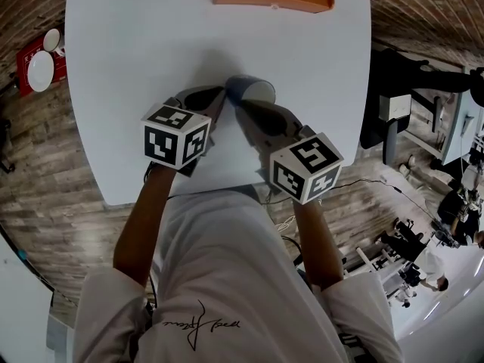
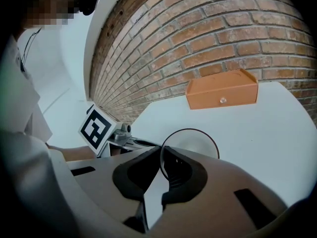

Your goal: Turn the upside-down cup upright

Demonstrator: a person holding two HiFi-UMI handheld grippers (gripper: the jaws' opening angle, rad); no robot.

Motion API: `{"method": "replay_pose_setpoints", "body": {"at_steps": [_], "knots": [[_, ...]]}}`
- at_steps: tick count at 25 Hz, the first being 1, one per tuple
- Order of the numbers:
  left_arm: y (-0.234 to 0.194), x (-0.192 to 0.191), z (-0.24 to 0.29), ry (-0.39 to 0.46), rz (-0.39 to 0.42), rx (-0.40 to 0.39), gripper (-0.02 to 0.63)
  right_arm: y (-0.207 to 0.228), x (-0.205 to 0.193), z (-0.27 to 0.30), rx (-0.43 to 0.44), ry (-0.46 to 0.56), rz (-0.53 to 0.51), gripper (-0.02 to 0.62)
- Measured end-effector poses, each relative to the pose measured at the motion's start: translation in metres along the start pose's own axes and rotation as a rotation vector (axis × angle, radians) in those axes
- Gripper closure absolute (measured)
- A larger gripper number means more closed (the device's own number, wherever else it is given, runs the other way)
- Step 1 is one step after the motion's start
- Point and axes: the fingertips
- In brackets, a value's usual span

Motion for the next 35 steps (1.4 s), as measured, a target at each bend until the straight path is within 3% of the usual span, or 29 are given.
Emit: {"method": "replay_pose_setpoints", "body": {"at_steps": [6, 23, 30, 35], "knots": [[0.0, -0.001, -0.002, -0.007, 0.051, 0.028, 0.595, -0.003, 0.001, 0.003, 0.009, -0.013, -0.009, 0.572], [-0.007, 0.002, -0.008, 0.01, 0.024, 0.011, 0.595, -0.011, 0.012, 0.014, 0.017, -0.026, -0.068, 0.572], [-0.012, 0.002, -0.01, 0.008, 0.01, 0.018, 0.595, -0.005, 0.013, 0.015, -0.005, -0.016, -0.055, 0.574], [-0.014, 0.003, -0.015, 0.012, 0.01, 0.024, 0.595, 0.002, 0.017, 0.012, -0.029, 0.029, 0.01, 0.574]]}}
Point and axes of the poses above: the fingertips, and each gripper's own axes: z forward along the fingers, y to its right, x out of its top, and after that the axes turned 5 degrees about -z, right-handed
